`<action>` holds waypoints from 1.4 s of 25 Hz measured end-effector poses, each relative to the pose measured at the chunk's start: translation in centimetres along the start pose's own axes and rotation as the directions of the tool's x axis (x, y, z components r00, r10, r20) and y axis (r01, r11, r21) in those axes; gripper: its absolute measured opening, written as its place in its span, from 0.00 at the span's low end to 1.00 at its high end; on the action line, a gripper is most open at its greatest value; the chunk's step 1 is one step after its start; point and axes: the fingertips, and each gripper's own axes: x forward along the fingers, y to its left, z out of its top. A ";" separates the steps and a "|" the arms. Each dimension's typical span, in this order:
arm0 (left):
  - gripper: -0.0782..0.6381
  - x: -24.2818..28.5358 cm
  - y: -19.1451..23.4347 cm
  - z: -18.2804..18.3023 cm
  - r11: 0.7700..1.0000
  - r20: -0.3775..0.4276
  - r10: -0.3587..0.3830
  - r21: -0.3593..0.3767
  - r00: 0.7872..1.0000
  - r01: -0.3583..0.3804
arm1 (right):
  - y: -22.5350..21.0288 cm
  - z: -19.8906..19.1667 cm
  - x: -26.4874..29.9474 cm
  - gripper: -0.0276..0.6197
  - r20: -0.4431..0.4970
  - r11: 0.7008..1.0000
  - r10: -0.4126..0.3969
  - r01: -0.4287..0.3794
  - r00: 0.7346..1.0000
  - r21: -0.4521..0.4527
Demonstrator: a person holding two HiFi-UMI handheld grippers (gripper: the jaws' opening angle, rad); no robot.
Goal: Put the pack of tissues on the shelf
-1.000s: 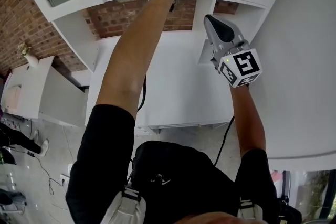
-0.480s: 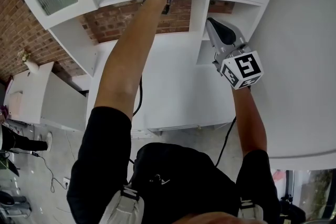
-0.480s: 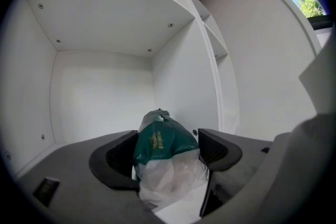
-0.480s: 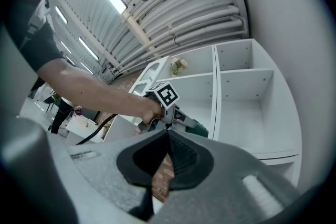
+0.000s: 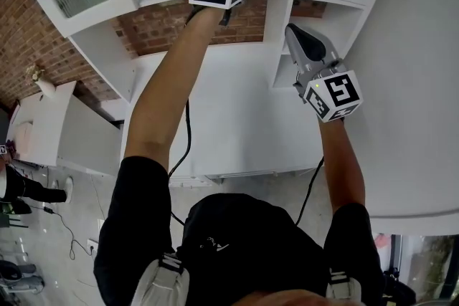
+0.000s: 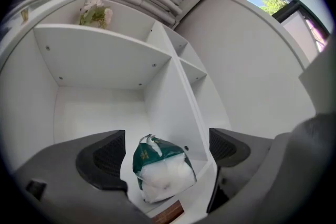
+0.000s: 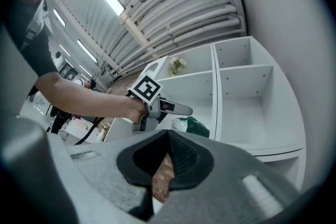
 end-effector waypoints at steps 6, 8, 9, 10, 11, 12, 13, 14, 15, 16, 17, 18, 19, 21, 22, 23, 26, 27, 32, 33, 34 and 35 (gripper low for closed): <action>0.72 -5.5 -4.3 2.4 0.994 0.175 -0.069 0.100 0.982 0.052 | 0.4 0.8 -0.3 0.05 0.033 1.000 -0.007 0.007 0.999 0.016; 0.61 -7.7 -5.9 2.5 0.991 0.217 -0.100 0.112 0.971 0.077 | 0.7 1.1 -0.6 0.05 0.046 1.000 -0.014 0.013 0.999 0.021; 0.57 -8.8 -6.8 2.4 0.989 0.234 -0.114 0.114 0.966 0.090 | 0.9 1.2 -0.7 0.05 0.052 1.000 -0.019 0.018 0.998 0.025; 0.51 -9.8 -7.5 2.2 0.989 0.247 -0.124 0.112 0.961 0.099 | 1.1 1.4 -1.0 0.05 0.058 0.999 -0.025 0.023 0.998 0.033; 0.46 -10.8 -8.2 1.8 0.988 0.256 -0.130 0.108 0.958 0.106 | 1.3 1.5 -1.2 0.05 0.065 0.999 -0.030 0.028 0.997 0.041; 0.43 -11.7 -8.7 1.3 0.989 0.263 -0.134 0.103 0.955 0.110 | 1.6 1.6 -1.4 0.05 0.072 0.998 -0.035 0.032 0.997 0.049; 0.39 -12.5 -9.2 0.6 0.989 0.267 -0.135 0.097 0.954 0.113 | 1.9 1.7 -1.6 0.05 0.079 0.998 -0.039 0.035 0.996 0.054; 0.36 -13.1 -9.6 -0.1 0.989 0.268 -0.135 0.094 0.954 0.113 | 2.2 1.7 -1.8 0.05 0.085 0.998 -0.043 0.038 0.996 0.055; 0.33 -13.7 -9.9 -0.8 0.989 0.267 -0.131 0.096 0.955 0.109 | 2.5 1.8 -1.9 0.05 0.089 0.998 -0.046 0.041 0.995 0.052; 0.30 -14.3 -10.2 -1.6 0.989 0.266 -0.125 0.103 0.956 0.101 | 2.9 1.8 -2.1 0.05 0.093 0.998 -0.049 0.045 0.994 0.046; 0.27 -14.8 -10.4 -2.3 0.990 0.264 -0.119 0.110 0.957 0.093 | 3.3 1.7 -2.3 0.05 0.096 0.998 -0.053 0.049 0.994 0.041; 0.24 -15.3 -10.6 -3.0 0.990 0.262 -0.116 0.112 0.958 0.089 | 3.6 1.7 -2.5 0.05 0.098 0.998 -0.056 0.053 0.994 0.037; 0.21 -15.8 -10.9 -3.6 0.990 0.260 -0.115 0.107 0.959 0.089 | 4.0 1.6 -2.7 0.05 0.100 0.998 -0.058 0.055 0.993 0.035; 0.15 -16.7 -11.4 -4.7 0.991 0.255 -0.114 0.094 0.960 0.093 | 4.7 1.4 -3.0 0.05 0.102 0.998 -0.061 0.058 0.993 0.038; 0.13 -17.1 -11.6 -5.1 0.992 0.252 -0.113 0.085 0.961 0.094 | 5.1 1.3 -3.1 0.05 0.102 0.997 -0.062 0.058 0.993 0.041; 0.11 -17.5 -11.7 -5.4 0.993 0.249 -0.113 0.072 0.962 0.098 | 5.6 1.2 -3.2 0.05 0.101 0.997 -0.061 0.057 0.993 0.044; 0.11 -18.5 -12.1 -6.1 0.993 0.250 -0.118 0.024 0.961 0.115 | 6.6 1.0 -3.5 0.05 0.097 0.997 -0.061 0.056 0.993 0.061; 0.11 -18.7 -12.2 -6.4 0.992 0.249 -0.122 0.006 0.961 0.124 | 6.8 0.9 -3.6 0.05 0.096 0.996 -0.064 0.058 0.993 0.070; 0.11 -19.4 -12.8 -7.8 0.987 0.244 -0.134 -0.049 0.960 0.150 | 8.4 0.6 -3.9 0.04 0.081 0.995 -0.073 0.068 0.994 0.068; 0.11 -19.5 -12.9 -8.0 0.987 0.244 -0.136 -0.055 0.960 0.153 | 8.8 0.4 -3.8 0.04 0.076 0.996 -0.070 0.066 0.995 0.062; 0.11 -19.6 -13.0 -8.2 0.986 0.243 -0.137 -0.059 0.960 0.156 | 9.1 0.2 -3.8 0.04 0.072 0.996 -0.068 0.064 0.995 0.060; 0.11 -19.7 -13.0 -8.3 0.985 0.244 -0.139 -0.064 0.960 0.159 | 9.3 0.0 -3.8 0.04 0.069 0.996 -0.068 0.064 0.995 0.061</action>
